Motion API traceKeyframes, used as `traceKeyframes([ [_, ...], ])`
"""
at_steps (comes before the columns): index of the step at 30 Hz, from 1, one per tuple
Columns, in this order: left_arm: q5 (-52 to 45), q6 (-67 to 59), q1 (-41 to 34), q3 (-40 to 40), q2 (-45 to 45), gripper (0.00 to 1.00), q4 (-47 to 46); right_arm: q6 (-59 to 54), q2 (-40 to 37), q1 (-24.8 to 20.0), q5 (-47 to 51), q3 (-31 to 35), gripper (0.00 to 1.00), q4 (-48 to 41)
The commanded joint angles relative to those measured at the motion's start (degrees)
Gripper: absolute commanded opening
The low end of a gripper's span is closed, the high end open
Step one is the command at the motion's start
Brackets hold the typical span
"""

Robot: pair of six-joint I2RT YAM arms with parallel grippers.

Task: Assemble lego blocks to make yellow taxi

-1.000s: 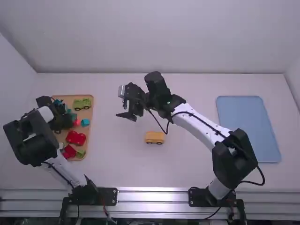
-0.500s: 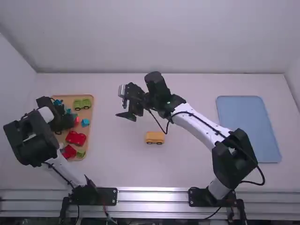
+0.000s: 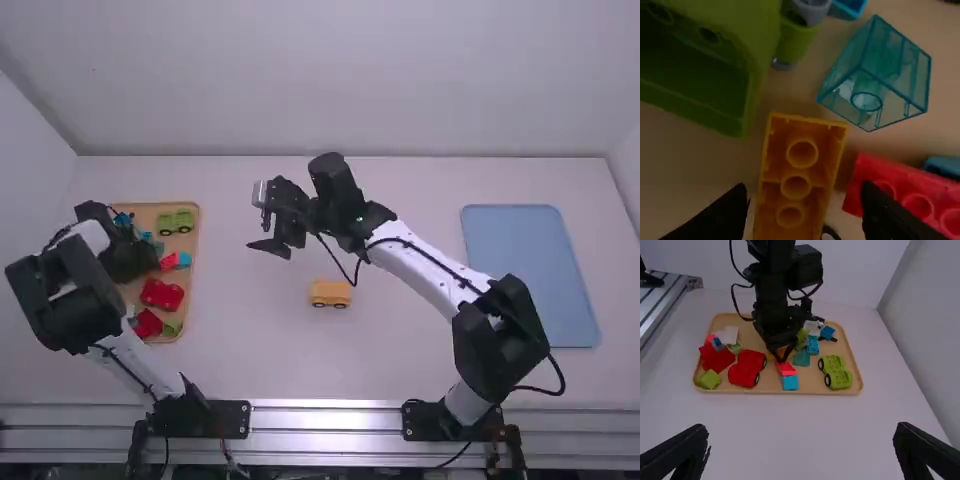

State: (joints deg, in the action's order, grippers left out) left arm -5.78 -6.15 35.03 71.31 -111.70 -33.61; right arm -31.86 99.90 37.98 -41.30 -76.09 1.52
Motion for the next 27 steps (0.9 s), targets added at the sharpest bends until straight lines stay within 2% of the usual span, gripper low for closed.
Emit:
traceKeyframes([
  [1,-0.83,0.81,0.17,2.12,-0.81,0.61,-0.92,0.39,-0.87,-0.13,2.14,-1.62,0.99,0.2],
  [3,-0.61,0.81,0.0,2.47,-0.81,0.6,-1.11,0.37,-0.87,-0.07,2.89,-1.62,0.99,0.17],
  [6,-0.61,0.0,0.02,2.32,-0.81,0.52,-0.74,0.57,-0.87,-0.15,2.56,-1.62,0.99,0.17],
  [9,0.44,-1.25,0.0,1.07,-0.81,0.4,0.44,0.59,-0.87,-0.04,2.58,-1.62,0.99,0.17],
  [13,3.91,-0.72,0.02,-0.5,-0.81,0.39,1.49,0.57,-0.87,-0.09,2.6,-1.62,0.99,0.15],
  [18,3.91,-1.18,0.0,-1.92,-0.81,0.43,3.15,0.57,-0.87,-0.11,2.6,-1.62,0.99,0.17],
  [24,3.91,-1.11,0.11,-3.96,-0.81,0.4,5.68,0.57,-0.87,-0.11,2.62,-1.62,0.99,-0.07],
  [27,3.72,-1.07,0.83,-3.96,-0.81,0.43,5.64,0.57,-0.87,-0.11,2.6,-1.62,0.99,-0.09],
])
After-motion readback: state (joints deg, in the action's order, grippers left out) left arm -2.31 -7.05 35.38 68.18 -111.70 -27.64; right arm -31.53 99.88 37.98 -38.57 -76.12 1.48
